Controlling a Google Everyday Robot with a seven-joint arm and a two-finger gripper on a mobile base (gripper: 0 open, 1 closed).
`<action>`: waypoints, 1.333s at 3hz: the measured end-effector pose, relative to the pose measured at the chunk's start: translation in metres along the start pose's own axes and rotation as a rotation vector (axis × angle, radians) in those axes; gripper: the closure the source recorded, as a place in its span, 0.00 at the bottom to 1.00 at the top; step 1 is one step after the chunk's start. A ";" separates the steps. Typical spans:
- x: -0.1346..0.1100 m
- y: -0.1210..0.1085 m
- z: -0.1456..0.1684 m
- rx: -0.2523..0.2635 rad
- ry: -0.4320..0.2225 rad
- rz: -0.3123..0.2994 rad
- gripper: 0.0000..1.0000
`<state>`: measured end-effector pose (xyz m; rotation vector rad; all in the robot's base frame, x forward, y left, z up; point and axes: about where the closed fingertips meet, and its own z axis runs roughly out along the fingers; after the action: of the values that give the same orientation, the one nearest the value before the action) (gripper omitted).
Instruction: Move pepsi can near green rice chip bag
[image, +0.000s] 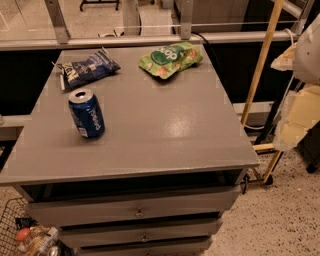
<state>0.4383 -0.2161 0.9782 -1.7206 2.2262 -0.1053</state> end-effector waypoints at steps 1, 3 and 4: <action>0.000 0.000 0.000 0.000 0.000 0.000 0.00; -0.056 0.016 0.048 -0.018 -0.274 -0.018 0.00; -0.099 0.021 0.084 -0.043 -0.462 0.014 0.00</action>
Offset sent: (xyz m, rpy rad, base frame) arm 0.0163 0.0655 -0.0384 0.3442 -0.0806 0.0899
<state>0.4653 -0.1039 0.9144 -1.5560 1.9070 0.3147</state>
